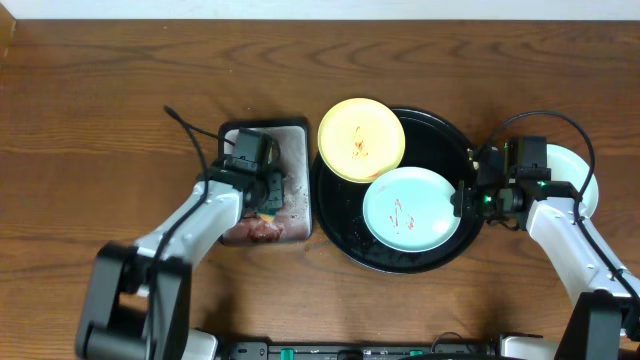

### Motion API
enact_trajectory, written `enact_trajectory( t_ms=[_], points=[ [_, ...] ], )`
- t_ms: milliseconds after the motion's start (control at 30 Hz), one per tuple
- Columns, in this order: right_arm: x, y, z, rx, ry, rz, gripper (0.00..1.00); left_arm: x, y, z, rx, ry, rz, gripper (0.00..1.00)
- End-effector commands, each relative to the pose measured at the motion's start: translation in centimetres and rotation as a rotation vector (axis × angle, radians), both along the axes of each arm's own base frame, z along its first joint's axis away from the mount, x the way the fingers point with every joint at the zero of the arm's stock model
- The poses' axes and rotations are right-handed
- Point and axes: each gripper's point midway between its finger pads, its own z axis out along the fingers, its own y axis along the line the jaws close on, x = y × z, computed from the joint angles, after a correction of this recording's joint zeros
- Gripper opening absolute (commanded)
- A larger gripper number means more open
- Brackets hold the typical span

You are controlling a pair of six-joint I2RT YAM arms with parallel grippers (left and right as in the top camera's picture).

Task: Clean dirty plates on tray and stack at the side
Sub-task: 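Lift the green sponge out of the soapy water with the left gripper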

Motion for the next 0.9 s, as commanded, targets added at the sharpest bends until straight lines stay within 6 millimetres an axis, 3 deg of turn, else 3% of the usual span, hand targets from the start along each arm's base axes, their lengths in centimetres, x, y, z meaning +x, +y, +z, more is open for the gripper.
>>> enact_trajectory(
  t_ms=[0, 200, 400, 633, 867],
  points=[
    [-0.3, -0.2, -0.5, -0.031, 0.016, -0.011, 0.01, 1.0, 1.2, 4.3, -0.044, -0.113, 0.108, 0.07],
    [0.2, -1.7, -0.8, -0.114, 0.002, -0.035, 0.01, 1.1, 1.0, 8.3, -0.271, -0.170, 0.116, 0.07],
    [0.2, -1.6, -0.7, -0.119, -0.007, -0.018, 0.01, 0.9, 0.5, 10.1, -0.492, -0.178, 0.012, 0.07],
    [0.1, -0.3, -0.7, -0.120, -0.010, 0.024, 0.01, 0.4, 0.2, 13.7, -0.724, -0.275, -0.169, 0.07],
    [0.2, 0.2, -0.7, -0.120, -0.019, 0.038, 0.01, 0.3, 0.3, 14.2, -0.736, -0.307, -0.209, 0.07]
  ],
)
